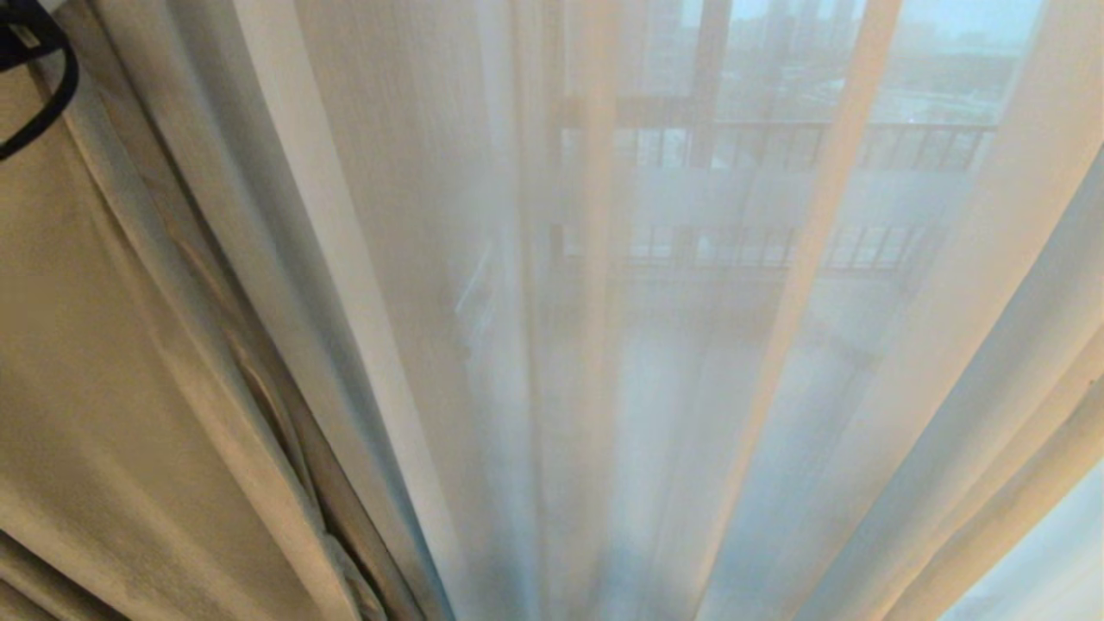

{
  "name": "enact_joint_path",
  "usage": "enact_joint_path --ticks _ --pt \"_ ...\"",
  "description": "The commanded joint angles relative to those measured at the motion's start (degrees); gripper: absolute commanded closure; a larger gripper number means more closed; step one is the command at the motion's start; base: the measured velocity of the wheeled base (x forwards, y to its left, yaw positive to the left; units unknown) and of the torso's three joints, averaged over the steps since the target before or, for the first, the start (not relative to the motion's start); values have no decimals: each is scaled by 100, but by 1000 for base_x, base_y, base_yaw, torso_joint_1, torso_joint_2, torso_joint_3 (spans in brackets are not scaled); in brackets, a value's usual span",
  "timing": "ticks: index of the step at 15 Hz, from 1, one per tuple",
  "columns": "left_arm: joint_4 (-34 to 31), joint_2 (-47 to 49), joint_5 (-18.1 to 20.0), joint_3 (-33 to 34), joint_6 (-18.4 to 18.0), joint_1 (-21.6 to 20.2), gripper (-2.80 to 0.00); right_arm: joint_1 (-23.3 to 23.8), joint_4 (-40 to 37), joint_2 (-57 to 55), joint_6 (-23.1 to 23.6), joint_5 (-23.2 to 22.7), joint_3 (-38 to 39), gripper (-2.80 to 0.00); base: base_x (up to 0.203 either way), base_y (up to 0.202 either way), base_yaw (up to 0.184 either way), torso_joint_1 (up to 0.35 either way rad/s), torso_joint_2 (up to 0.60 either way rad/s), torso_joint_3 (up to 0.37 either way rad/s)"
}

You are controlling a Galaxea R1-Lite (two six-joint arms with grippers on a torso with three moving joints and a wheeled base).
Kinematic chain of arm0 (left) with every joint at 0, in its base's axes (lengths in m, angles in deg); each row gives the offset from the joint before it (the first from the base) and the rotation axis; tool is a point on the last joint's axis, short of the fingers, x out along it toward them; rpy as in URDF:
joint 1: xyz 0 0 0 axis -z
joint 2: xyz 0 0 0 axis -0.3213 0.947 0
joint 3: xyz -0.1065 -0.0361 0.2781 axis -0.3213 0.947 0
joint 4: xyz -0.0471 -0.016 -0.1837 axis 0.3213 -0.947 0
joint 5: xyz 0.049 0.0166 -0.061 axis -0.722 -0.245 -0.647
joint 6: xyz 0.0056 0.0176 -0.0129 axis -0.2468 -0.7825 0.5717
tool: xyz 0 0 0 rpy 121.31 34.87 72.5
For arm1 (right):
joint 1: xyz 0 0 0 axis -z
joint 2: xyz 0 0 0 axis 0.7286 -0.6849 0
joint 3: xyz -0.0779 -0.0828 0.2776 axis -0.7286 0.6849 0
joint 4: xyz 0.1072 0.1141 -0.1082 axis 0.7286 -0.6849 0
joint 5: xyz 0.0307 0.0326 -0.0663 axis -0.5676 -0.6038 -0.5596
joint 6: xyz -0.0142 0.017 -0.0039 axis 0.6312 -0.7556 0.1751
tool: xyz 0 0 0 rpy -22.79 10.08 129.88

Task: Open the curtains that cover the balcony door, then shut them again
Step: Close the outer curtains on both sides

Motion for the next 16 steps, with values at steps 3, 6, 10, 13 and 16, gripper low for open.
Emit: enact_joint_path --ticks 3,6,10,13,16 --pt "17 -30 -199 24 8 470 0 -5 -1 -7 5 -5 0 0 0 0 0 0 0 0" --pt "8 -30 -347 24 8 751 0 -5 -1 -7 5 -5 0 0 0 0 0 0 0 0" --pt "8 -30 -350 24 8 901 0 -5 -1 -7 5 -5 0 0 0 0 0 0 0 0" --pt "8 -28 -355 33 8 1006 0 -5 -1 -7 5 -5 0 0 0 0 0 0 0 0" --pt "8 -22 -368 33 8 1183 0 -5 -1 -7 5 -5 0 0 0 0 0 0 0 0"
